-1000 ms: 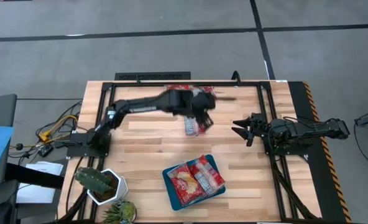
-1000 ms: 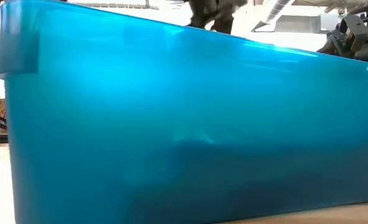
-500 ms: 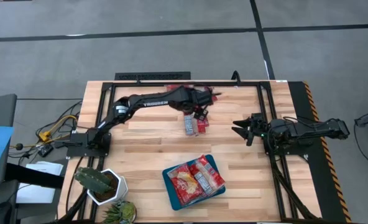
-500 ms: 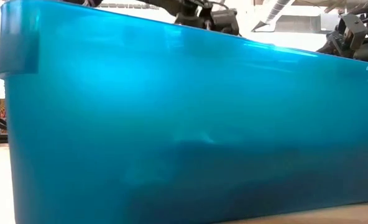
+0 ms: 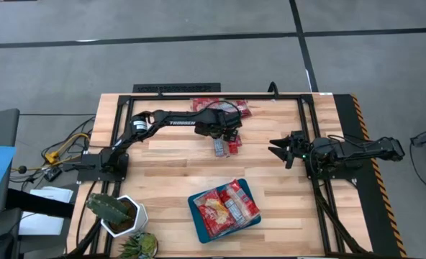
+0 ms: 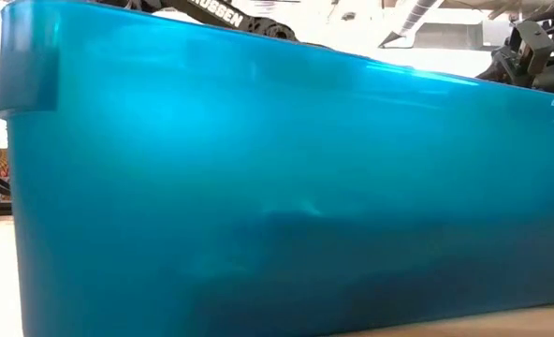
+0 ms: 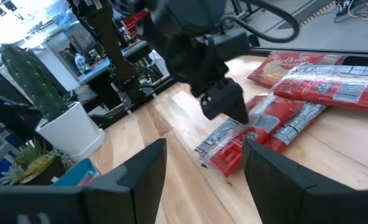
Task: Sort popcorn bags into baskets
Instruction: Put the popcorn bag into the blue bin
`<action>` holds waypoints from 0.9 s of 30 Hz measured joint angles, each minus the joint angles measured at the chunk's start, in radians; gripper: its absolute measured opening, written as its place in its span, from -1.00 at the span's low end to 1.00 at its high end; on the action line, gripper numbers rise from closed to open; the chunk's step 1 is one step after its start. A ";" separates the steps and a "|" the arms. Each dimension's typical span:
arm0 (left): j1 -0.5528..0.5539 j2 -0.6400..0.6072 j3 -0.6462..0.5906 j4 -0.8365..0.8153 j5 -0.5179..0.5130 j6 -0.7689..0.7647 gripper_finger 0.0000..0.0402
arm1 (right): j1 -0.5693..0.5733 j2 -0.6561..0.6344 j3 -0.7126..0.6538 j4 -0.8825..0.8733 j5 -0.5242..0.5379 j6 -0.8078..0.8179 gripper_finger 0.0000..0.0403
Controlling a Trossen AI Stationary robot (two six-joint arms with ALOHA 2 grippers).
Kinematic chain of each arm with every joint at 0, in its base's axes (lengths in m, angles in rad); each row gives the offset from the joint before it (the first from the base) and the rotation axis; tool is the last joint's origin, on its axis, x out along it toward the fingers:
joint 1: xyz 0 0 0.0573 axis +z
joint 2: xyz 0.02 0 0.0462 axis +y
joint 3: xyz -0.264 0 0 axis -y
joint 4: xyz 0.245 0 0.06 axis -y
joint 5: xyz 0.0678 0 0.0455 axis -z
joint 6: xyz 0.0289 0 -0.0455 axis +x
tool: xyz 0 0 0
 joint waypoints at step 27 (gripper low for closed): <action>-0.011 -0.053 -0.282 0.495 0.188 -0.070 -0.95 | 0.000 0.000 0.000 0.000 0.000 -0.001 0.16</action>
